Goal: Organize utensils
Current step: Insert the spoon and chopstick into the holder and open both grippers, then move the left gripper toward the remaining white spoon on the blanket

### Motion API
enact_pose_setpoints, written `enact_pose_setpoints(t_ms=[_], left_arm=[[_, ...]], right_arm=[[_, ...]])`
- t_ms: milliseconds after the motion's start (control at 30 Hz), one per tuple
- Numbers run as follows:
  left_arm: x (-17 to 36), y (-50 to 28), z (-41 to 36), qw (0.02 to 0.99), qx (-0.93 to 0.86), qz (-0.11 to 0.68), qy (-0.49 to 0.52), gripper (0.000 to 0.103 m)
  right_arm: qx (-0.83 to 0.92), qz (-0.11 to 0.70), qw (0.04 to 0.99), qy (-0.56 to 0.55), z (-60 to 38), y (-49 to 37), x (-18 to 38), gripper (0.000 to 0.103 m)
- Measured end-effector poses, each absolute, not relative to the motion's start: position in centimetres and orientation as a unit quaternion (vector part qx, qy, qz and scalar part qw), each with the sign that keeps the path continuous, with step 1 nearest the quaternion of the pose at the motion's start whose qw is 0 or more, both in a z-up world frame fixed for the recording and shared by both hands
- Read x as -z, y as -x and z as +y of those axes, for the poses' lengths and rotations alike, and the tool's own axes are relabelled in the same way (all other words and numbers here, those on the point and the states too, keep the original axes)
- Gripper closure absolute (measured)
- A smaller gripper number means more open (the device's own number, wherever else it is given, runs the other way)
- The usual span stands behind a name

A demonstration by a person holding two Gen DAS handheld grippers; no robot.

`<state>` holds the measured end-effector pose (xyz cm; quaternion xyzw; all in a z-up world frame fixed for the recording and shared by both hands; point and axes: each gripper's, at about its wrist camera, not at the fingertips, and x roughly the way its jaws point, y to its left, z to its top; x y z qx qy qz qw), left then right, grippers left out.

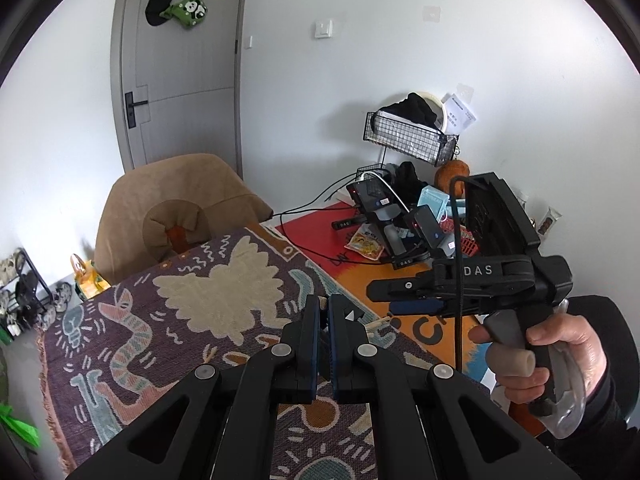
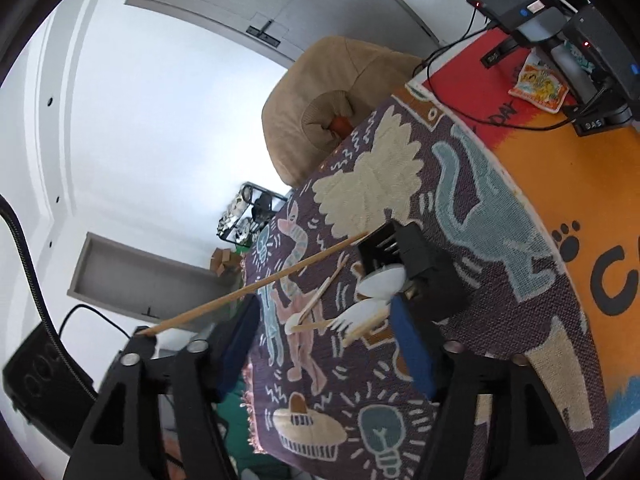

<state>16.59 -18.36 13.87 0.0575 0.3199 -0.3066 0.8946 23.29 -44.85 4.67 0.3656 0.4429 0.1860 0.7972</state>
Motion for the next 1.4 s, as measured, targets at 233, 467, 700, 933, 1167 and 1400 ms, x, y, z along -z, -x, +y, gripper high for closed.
enact_pose_setpoints(t_ms=[233,467,700,933,1167,1400], left_arm=[[-13.9,-17.3,-19.4,0.885,0.306,0.341,-0.080,0.100],[-13.0,-18.6,-21.2,0.873,0.304,0.367,-0.101,0.099],[-11.6,-19.9,-22.7,0.871,0.305,0.373,-0.095,0.099],[-9.5,-20.5,-22.8,0.861,0.309,0.397,-0.074,0.064],[-9.6,-20.1,-20.1,0.888,0.283,0.360,-0.046,0.025],[-9.3,-19.0,-16.4,0.912,0.257,0.319,-0.013,0.012]], right_arm=[[-0.159,0.402,0.838,-0.334,-46.3,-20.8,-4.0,0.025],[-0.121,0.378,0.871,-0.289,-46.9,-18.2,-2.5,0.025],[-0.064,0.357,0.906,-0.216,-45.5,-16.5,-1.4,0.025],[-0.035,0.353,0.915,-0.194,-45.0,-16.0,-0.7,0.010],[-0.021,0.338,0.923,-0.185,-44.6,-15.2,-1.1,0.000],[-0.016,0.331,0.928,-0.170,-43.2,-14.9,-1.4,0.000]])
